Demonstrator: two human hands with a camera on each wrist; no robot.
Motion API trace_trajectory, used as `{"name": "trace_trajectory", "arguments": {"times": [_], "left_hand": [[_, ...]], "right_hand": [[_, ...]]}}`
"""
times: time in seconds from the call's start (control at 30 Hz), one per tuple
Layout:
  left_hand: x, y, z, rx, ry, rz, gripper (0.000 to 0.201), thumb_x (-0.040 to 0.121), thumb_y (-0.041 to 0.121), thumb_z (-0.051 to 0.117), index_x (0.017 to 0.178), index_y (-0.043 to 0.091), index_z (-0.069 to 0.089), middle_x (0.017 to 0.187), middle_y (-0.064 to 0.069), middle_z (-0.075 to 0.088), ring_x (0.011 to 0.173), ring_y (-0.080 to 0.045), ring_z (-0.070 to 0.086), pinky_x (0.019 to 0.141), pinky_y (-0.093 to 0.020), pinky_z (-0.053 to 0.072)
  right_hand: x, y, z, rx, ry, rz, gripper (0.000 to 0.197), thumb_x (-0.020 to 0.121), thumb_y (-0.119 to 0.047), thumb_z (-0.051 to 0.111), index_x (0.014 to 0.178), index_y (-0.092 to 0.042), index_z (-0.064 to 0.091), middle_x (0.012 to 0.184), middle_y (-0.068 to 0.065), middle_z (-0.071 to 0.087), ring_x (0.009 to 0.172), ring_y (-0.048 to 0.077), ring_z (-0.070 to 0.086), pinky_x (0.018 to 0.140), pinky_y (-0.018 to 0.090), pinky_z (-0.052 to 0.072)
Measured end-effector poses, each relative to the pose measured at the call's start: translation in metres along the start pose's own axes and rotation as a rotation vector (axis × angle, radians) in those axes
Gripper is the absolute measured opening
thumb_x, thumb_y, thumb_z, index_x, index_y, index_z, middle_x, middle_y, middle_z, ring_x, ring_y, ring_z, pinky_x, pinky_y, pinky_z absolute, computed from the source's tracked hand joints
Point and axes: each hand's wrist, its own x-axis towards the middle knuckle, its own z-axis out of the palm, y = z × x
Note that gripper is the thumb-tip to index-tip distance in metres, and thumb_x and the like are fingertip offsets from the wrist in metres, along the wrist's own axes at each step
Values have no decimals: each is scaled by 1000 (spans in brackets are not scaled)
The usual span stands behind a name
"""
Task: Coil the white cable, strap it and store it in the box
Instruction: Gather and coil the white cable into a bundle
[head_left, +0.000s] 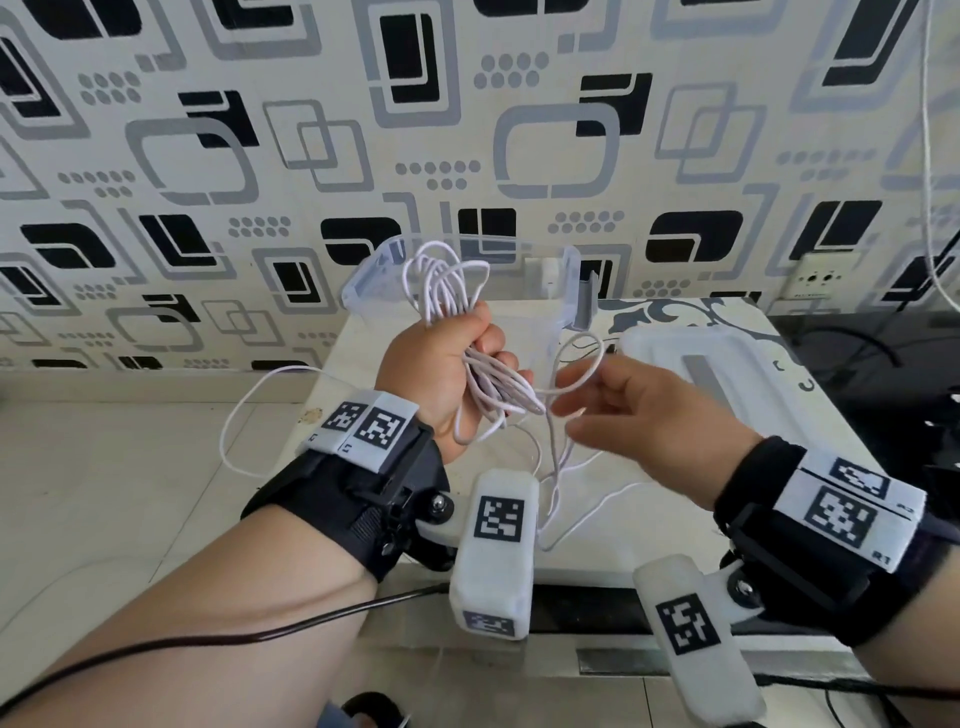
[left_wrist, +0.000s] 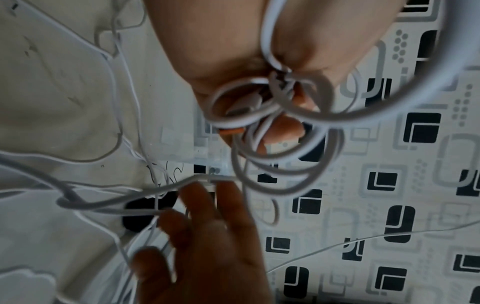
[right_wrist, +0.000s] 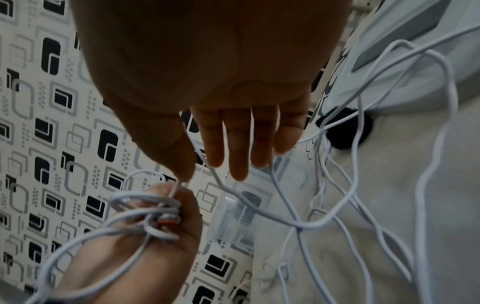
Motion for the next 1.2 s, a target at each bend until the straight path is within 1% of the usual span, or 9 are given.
{"name": "trace_trajectory", "arguments": {"times": [0.1, 0.17, 0.37, 0.53, 0.63, 0.77, 0.9, 1.07, 1.2], "left_hand": [[-2, 2, 1, -3, -33, 6, 33, 98, 13, 36, 65, 16, 36, 45, 5, 39, 35, -10, 34, 45, -20, 45], [-2, 2, 1, 18, -47, 18, 34, 97, 13, 37, 64, 16, 35, 45, 5, 38, 35, -9, 32, 44, -18, 38], [-2, 7, -2, 18, -64, 33, 33, 98, 16, 38, 64, 15, 36, 43, 5, 38, 30, -7, 29, 36, -14, 31], [0, 22, -10, -16, -65, 64, 34, 97, 27, 42, 66, 17, 37, 41, 7, 34, 27, -4, 29, 33, -11, 30], [1, 30, -15, -9, -68, 58, 33, 94, 32, 45, 66, 19, 35, 39, 8, 34, 26, -3, 29, 32, -12, 28], [0, 35, -21, 25, -119, 27, 26, 81, 34, 52, 66, 19, 37, 39, 8, 36, 27, -3, 29, 32, -11, 26], [-1, 33, -23, 97, -109, 12, 26, 72, 34, 58, 66, 19, 38, 41, 8, 35, 27, -3, 28, 31, -11, 27], [0, 21, -25, 321, -47, 9, 35, 68, 34, 68, 61, 18, 38, 43, 5, 32, 27, -7, 27, 33, -12, 25], [0, 16, -25, 497, -44, -13, 46, 59, 46, 81, 61, 22, 41, 47, 3, 31, 32, -10, 25, 38, -16, 24]], "right_hand": [[-3, 0, 9, -134, -121, -3, 28, 81, -8, 64, 106, -22, 62, 96, -11, 67, 71, -8, 57, 67, 8, 46], [-3, 0, 14, -125, -146, 9, 24, 83, -8, 63, 102, -23, 63, 89, -15, 68, 69, -12, 58, 66, 3, 43], [-3, 3, 14, -96, -61, -2, 21, 82, -6, 64, 70, -24, 66, 68, -2, 64, 67, 9, 57, 76, 29, 49], [-1, 8, 5, -290, 195, -64, 27, 82, -12, 63, 64, -32, 61, 60, -14, 58, 54, -2, 48, 53, 6, 36], [1, 14, 1, -384, 299, -72, 17, 83, -13, 61, 70, -24, 61, 62, -11, 57, 55, -5, 49, 53, 5, 38], [5, 19, -7, -523, 373, 45, 11, 86, -22, 57, 78, -16, 62, 73, -2, 64, 61, 7, 53, 53, 15, 38], [5, 14, -13, -435, 316, 150, 29, 89, -38, 52, 73, -15, 60, 72, 7, 66, 73, 25, 61, 60, 26, 42], [2, 2, -11, -218, 339, 97, 30, 86, -35, 60, 68, -11, 63, 53, -5, 62, 43, 2, 52, 51, 18, 40], [1, -3, -15, -65, 370, 61, 17, 82, -23, 65, 72, -10, 64, 48, -6, 56, 37, 1, 43, 43, 9, 38]]}}
